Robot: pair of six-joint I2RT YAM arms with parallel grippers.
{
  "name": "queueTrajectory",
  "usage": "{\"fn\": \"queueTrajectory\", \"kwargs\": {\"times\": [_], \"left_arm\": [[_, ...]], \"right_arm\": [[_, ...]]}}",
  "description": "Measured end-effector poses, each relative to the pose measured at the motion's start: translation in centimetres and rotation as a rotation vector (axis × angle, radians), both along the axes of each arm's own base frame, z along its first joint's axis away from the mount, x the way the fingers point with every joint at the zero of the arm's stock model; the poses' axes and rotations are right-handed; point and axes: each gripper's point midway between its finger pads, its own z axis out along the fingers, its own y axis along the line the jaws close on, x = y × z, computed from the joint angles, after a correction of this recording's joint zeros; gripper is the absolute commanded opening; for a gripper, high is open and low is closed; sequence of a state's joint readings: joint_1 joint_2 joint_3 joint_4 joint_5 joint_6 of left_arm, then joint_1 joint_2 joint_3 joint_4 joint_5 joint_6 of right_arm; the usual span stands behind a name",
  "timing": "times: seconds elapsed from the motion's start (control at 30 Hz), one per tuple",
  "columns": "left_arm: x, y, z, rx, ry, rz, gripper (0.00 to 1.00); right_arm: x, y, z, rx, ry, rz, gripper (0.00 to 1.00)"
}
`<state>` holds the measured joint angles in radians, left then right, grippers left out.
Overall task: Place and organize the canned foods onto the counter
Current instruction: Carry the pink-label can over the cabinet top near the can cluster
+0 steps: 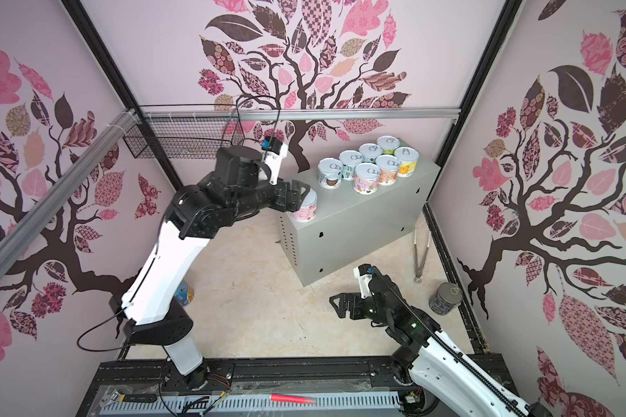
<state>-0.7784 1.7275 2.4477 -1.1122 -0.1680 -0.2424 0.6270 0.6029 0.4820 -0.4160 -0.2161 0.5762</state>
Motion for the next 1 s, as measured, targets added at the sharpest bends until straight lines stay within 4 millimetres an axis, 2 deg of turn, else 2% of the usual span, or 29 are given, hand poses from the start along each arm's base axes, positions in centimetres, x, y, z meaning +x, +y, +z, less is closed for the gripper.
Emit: {"fn": "queueTrajectory", "kwargs": {"times": [0.07, 0.17, 0.33, 0.57, 0.73, 1.0], "left_arm": [[-1.2, 1.5, 1.3, -0.022, -0.031, 0.011, 0.55], [-2.8, 3.5, 1.7, -0.038, -0.058, 0.028, 0.46], [-3.6, 4.9, -1.2, -0.012, -0.029, 0.044, 0.39], [-2.5, 3.9, -6.2, 0.034, 0.053, 0.049, 0.33], [-2.3, 3.1, -6.5, 0.002, 0.055, 0.033, 0.30], [-1.9, 1.2, -7.4, -0.032, 0.075, -0.024, 0.28]], "right_arm": [[0.2, 0.0, 0.9, 0.005, -0.014, -0.006, 1.00], [0.6, 0.0, 2.7, 0.018, -0.049, -0.015, 1.00], [1.5, 0.1, 5.7, 0.030, -0.111, -0.030, 1.00], [3.0, 0.4, 10.1, 0.042, -0.183, -0.054, 1.00], [3.7, 0.4, 13.4, 0.049, -0.248, -0.069, 1.00], [4.1, -0.4, 16.6, 0.048, -0.286, -0.112, 1.00]]}}
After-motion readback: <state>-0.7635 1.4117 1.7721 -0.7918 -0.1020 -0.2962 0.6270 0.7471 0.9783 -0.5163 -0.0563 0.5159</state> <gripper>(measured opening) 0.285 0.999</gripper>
